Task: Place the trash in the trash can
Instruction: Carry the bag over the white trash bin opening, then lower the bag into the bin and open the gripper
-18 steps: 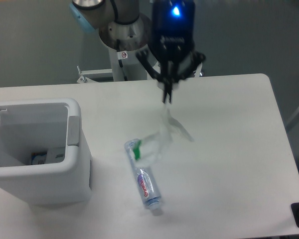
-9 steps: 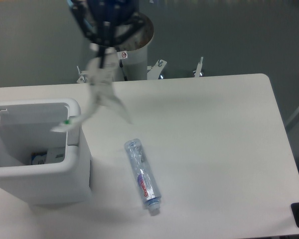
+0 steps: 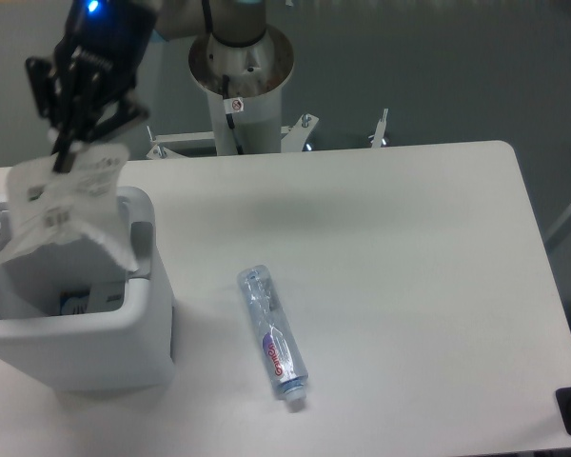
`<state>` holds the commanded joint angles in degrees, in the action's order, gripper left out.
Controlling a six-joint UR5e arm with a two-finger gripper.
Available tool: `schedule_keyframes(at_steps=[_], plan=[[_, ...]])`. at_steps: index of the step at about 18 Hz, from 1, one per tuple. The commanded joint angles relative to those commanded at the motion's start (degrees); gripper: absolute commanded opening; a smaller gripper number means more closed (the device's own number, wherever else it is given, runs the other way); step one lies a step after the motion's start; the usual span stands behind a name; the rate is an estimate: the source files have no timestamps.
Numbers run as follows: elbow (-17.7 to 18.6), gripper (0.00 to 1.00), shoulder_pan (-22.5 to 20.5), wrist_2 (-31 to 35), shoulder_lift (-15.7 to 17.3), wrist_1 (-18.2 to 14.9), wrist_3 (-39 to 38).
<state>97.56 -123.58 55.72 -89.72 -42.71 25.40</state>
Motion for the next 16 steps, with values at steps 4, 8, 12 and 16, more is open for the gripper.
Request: schedule_keyframes(at_steps=[4,8,12,16], plan=[[-0.36,0.00,1.58,0.00,-3.61,0.00,0.00],[0.08,0.00,2.12,0.35,-5.64,-0.18,-0.44],[0.00,0.51,2.03,0.53,-5.55,-0.18,-0.35],[-0.18,0.86,1.50,0.88,-4.59,-0.26,-0.79]])
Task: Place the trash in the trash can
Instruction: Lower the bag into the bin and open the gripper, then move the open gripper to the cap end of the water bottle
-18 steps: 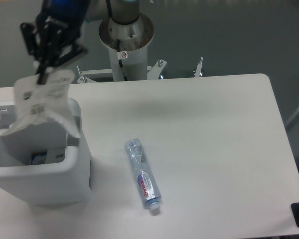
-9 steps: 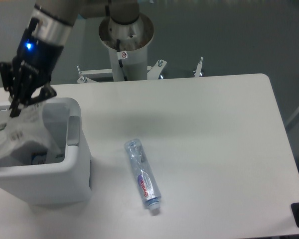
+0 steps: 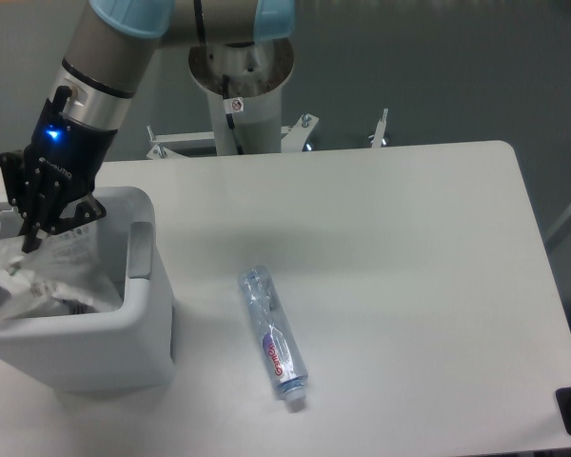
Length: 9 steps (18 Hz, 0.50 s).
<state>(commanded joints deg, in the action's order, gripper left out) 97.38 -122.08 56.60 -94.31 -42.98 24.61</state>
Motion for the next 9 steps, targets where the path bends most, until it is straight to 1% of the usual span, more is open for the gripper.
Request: schedule_keyframes(at_steps=[1,2,3,5,7,9], plan=[[0.00,0.91,-0.61,0.09,0.96,0.00,0.00],[0.17,0.97,-2.44,0.00,1.84,-0.09,-0.09],[0.35,0.99,-3.85,0.00,2.98,-0.26,-0.09],[0.96,0.99,-6.14,0.09,5.00,-0.35,-1.57],[1.05,1.00,-12.10,-0.87,6.15,-0.70,-4.12],[1.14,1.00,-17.38,-1.05,5.81,-0.97,-8.42]])
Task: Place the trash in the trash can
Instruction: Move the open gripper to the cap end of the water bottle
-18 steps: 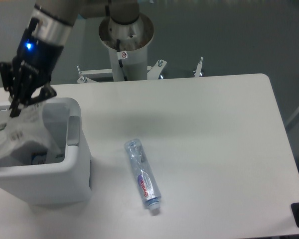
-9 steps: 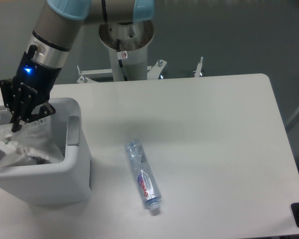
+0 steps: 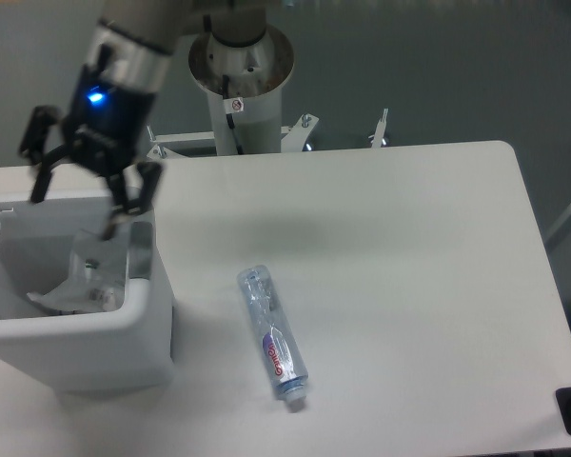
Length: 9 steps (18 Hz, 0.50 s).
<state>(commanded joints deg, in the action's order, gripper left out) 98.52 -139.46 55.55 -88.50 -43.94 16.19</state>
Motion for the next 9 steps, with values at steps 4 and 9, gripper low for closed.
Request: schedule_keyframes(at_steps=[4,9], plan=[[0.44,1.00,-7.84,0.70,-4.37,-0.09,-5.21],[0.09,1.00,-9.25,7.80,-12.29,-0.44,-4.60]])
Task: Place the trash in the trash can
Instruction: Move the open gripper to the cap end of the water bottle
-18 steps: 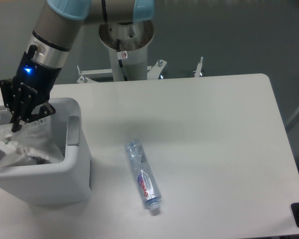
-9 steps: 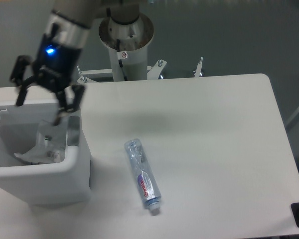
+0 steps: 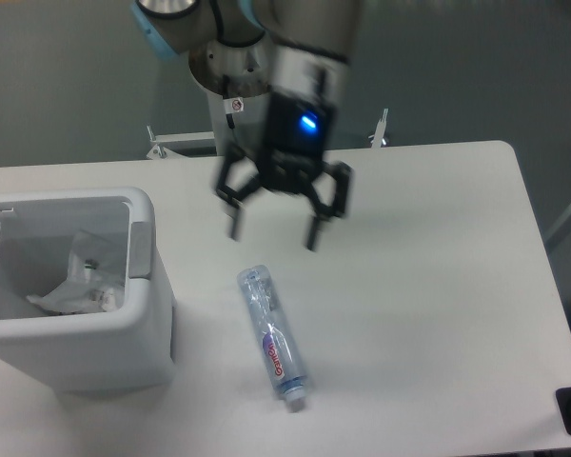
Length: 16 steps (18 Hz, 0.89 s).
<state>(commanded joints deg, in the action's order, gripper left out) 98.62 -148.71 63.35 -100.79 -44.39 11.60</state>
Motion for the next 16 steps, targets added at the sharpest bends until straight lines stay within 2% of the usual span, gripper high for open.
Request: schedule_keyframes(at_steps=[6,12,16], plan=[[-5.62,1.00,0.09,3.52,-11.08,-0.26,-0.70],[-6.42,1.00,1.84,5.38,-17.24,-0.17,-0.79],[-10.89,1.00,4.13,7.39,-22.24,-0.17,-3.67]])
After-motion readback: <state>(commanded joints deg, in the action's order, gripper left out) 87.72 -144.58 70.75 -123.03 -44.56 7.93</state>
